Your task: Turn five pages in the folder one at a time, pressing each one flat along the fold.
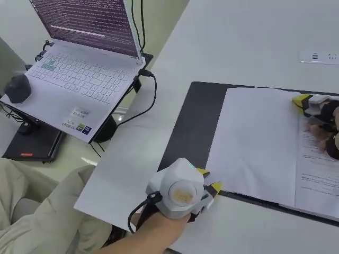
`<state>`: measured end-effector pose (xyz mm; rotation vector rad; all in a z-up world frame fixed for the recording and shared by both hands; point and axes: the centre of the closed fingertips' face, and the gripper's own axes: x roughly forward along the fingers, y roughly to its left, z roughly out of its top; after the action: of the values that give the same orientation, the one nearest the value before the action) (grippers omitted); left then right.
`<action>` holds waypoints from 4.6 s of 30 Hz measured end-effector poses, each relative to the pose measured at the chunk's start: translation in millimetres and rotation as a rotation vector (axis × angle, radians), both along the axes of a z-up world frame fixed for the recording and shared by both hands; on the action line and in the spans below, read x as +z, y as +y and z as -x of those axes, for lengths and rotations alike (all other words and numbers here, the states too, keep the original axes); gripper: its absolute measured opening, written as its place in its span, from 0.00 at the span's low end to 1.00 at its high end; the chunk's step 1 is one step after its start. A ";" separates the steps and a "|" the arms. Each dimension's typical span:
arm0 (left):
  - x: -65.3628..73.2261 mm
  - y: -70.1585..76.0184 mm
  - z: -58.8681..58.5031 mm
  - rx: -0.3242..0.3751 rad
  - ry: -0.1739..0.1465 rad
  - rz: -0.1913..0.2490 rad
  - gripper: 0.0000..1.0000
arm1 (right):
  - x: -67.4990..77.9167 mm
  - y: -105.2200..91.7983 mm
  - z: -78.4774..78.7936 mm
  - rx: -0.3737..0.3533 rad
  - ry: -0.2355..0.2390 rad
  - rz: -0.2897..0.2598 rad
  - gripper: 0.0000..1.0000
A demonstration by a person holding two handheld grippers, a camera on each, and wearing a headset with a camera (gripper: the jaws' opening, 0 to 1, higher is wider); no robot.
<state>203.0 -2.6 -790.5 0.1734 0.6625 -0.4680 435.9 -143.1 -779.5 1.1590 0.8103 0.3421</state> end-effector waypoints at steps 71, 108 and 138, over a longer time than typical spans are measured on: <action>1.8 -1.9 0.0 -0.011 -0.007 -0.002 0.18 | -6.1 15.0 214.6 0.273 0.128 -0.142 0.00; 95.1 -15.9 43.0 0.060 -0.034 0.179 0.60 | 102.5 -86.0 301.6 0.279 -0.367 0.419 0.34; 135.6 -30.7 72.5 0.051 -0.114 0.197 0.99 | 149.8 -178.5 287.8 0.132 -0.649 0.876 1.00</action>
<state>130.4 -33.2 -655.0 -0.0036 0.5050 -0.4678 148.0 -321.5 -629.7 0.1411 0.3728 0.3836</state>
